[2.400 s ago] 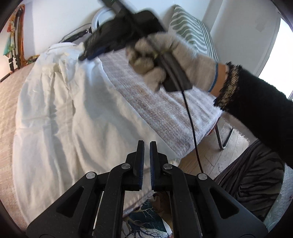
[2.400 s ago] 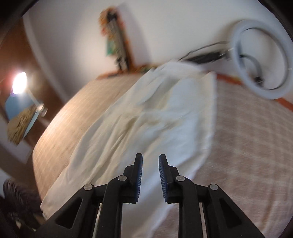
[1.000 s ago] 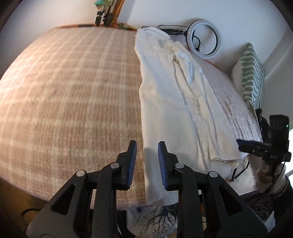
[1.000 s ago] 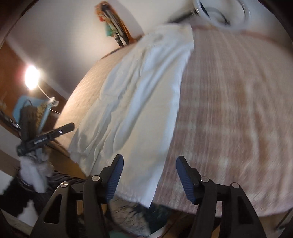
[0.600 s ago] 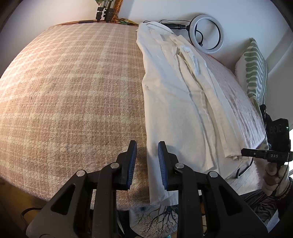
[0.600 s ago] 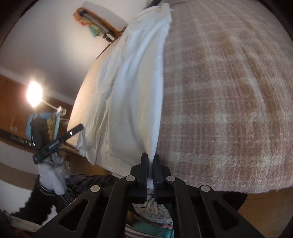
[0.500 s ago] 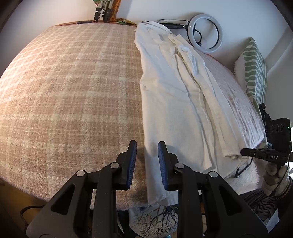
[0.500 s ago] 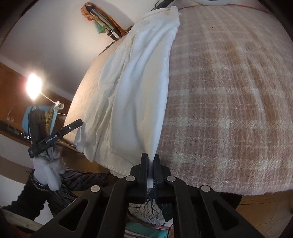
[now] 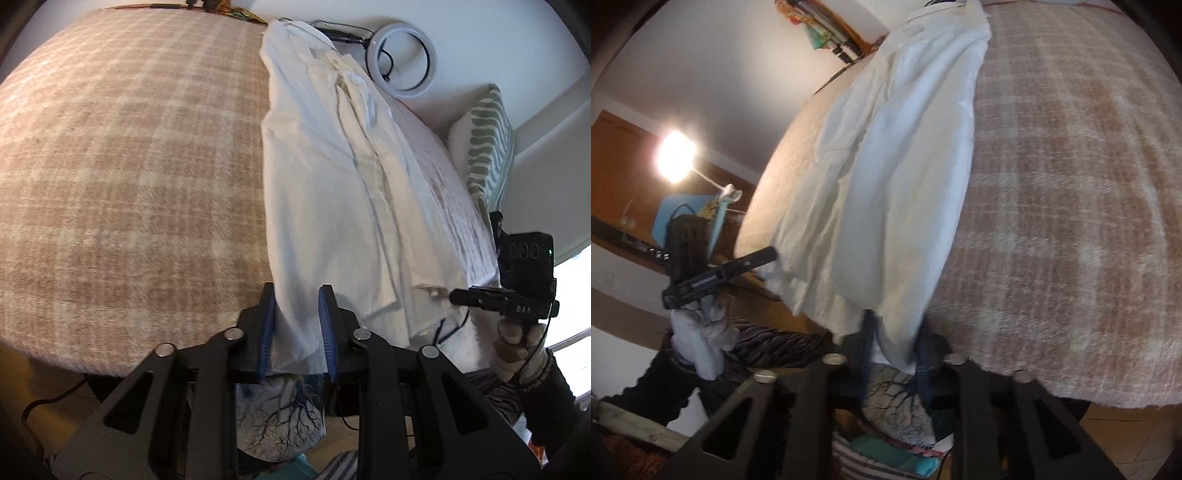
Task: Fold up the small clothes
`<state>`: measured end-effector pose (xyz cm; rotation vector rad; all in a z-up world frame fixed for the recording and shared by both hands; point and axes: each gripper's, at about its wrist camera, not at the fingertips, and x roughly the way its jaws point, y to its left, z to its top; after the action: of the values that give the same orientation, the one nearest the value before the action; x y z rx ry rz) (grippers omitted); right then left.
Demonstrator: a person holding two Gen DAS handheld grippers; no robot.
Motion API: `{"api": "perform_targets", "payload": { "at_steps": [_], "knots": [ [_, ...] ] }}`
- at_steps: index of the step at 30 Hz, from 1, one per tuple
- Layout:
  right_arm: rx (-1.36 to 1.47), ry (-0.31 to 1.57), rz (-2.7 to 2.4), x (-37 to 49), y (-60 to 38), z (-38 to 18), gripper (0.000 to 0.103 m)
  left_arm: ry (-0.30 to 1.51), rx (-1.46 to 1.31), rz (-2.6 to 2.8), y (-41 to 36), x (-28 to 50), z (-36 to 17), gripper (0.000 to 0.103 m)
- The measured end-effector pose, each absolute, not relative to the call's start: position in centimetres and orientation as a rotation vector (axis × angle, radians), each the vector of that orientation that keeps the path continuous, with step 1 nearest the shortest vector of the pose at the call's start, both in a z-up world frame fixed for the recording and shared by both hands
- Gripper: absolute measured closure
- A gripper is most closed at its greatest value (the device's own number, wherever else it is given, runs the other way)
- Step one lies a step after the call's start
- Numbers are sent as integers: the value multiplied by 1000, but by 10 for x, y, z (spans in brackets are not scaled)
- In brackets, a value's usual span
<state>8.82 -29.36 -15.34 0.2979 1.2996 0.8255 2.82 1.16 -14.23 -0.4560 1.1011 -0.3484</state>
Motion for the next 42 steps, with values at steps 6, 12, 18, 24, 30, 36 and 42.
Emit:
{"api": "perform_targets", "payload": {
  "at_steps": [6, 12, 18, 24, 30, 36, 42],
  "knots": [
    [427, 1270, 856, 90, -297, -152, 96, 1093, -531, -407, 6, 32, -132, 98],
    [559, 1195, 875, 100, -309, -137, 97, 1051, -605, -446, 4, 46, -107, 100],
    [614, 1106, 844, 118, -306, -113, 97, 998, -608, -429, 1, 68, -82, 100],
    [618, 1057, 759, 151, -303, -95, 97, 950, -635, -360, 6, 108, -70, 100],
    [590, 1056, 663, 197, -293, -92, 97, 953, -605, -291, 7, 159, -73, 100],
    [608, 1094, 605, 237, -294, -113, 97, 956, -554, -250, 5, 191, -82, 99],
    [603, 1143, 591, 262, -284, -130, 97, 973, -524, -215, 3, 203, -94, 99]
  ]
}}
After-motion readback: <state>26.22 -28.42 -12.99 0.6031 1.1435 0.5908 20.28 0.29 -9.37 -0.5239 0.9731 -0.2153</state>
